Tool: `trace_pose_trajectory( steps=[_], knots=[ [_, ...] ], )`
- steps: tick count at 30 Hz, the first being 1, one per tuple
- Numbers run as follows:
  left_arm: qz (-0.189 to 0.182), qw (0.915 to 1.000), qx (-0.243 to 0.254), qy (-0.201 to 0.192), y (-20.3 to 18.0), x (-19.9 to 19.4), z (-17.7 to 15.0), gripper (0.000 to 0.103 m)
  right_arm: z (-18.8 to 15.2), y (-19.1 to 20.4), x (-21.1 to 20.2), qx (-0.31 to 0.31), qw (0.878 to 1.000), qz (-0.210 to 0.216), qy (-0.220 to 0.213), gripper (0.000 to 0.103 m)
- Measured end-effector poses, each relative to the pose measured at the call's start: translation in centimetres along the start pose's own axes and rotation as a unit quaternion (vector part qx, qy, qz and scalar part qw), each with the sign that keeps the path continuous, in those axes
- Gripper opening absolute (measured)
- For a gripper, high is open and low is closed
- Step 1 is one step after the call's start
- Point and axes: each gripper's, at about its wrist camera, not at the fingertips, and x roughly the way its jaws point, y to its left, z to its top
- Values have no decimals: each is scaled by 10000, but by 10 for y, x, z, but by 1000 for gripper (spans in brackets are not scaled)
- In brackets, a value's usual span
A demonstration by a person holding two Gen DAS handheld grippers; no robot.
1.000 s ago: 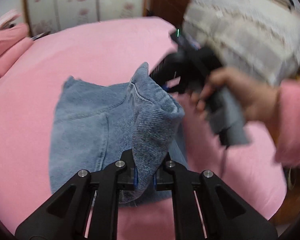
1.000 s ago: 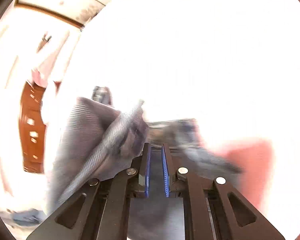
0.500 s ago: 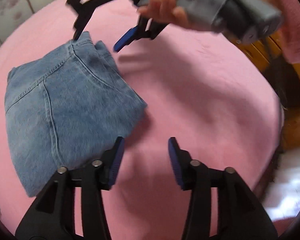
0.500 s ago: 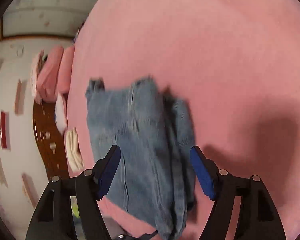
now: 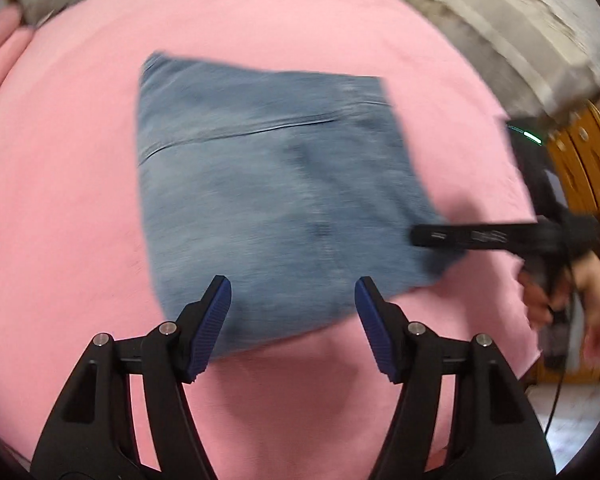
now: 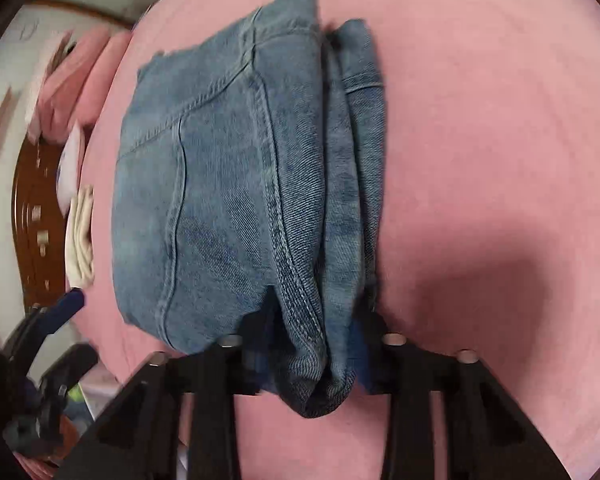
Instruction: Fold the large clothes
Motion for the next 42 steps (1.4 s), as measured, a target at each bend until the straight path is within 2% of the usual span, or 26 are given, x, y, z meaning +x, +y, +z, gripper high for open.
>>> trace_pose_trajectory(
  steps=[3,6,7,8,11,12,15,17,19,20,22,23,25,26,28,30,32,33,34,35,37,38,39,40,42],
  knots=[
    [-257,9983,-485,203,36,17,1,61,-18,-3,-10,411,9989,-143,-179,20],
    [-826,9881,-1033,781,66,50,-2,55,-28,-9,-17,231,9983,-450,-299,21],
    [-806,9875,-1124,756,71,53,-6,49,-31,-11,-18,228,9977,-532,-345,23],
    [-777,9879,-1129,719,75,53,-8,47,-36,-10,-16,300,9970,-574,-418,24],
    [-697,9913,-945,593,81,53,-13,37,-51,-4,-29,373,9941,-672,-762,25],
    [-646,9920,-913,591,82,57,-15,32,-58,1,-38,330,9918,-784,-949,25],
    [-723,9897,-1055,641,92,63,-21,29,-82,20,-65,66,9805,-1099,-1630,25],
    [-591,9901,-1055,715,97,69,-21,19,-90,29,-86,-62,9708,-1221,-2064,25],
    [-329,9926,-909,737,94,70,-25,1,-98,38,-102,-137,9648,-1247,-2312,25],
    [-314,9926,-925,728,95,71,-28,1,-94,45,-103,-141,9639,-1265,-2341,25],
    [-635,9863,-1346,708,110,76,-34,1,-92,63,-94,-136,9725,-1047,-2075,24],
    [-813,9803,-1641,744,119,80,-38,1,-90,69,-90,-123,9769,-864,-1949,23],
    [-1072,9717,-1956,776,130,84,-41,1,-94,83,-66,-205,9869,-467,-1528,15],
    [-1082,9726,-1907,779,130,84,-42,1,-91,91,-53,-240,9894,-484,-1346,13],
    [-1015,9775,-1668,800,127,82,-43,1,-89,96,-26,-219,9925,-784,-914,5],
    [-1023,9778,-1594,901,129,79,-44,1,-95,86,-18,10,9915,-1042,-779,1],
    [-1140,9682,-1979,1022,138,72,-42,1,-101,71,-30,341,9893,-1110,-882,1],
    [-1151,9582,-2353,1150,144,68,-40,1,-104,65,-36,509,9888,-1102,-867,1],
    [-1105,9536,-2527,1204,145,60,-37,1,-105,61,-44,727,9891,-985,-815,1],
    [-1013,9531,-2598,1173,146,51,-30,1,-107,57,-55,996,9884,-799,-827,1],
    [-1028,9626,-2357,854,143,35,-16,1,-111,54,-78,1427,9829,5,-1164,1],
    [-1113,9655,-2252,681,142,28,-9,1,-111,54,-82,1487,9804,295,-1258,1],
    [-1392,9655,-2155,447,143,22,4,1,-109,57,-83,1515,9772,655,-1337,1],
    [-1669,9625,-2107,370,144,21,13,1,-105,63,-80,1491,9760,848,-1339,1],
    [-1862,9594,-2085,372,147,29,33,1,-93,79,-65,1454,9767,1085,-1143,1]
  ],
)
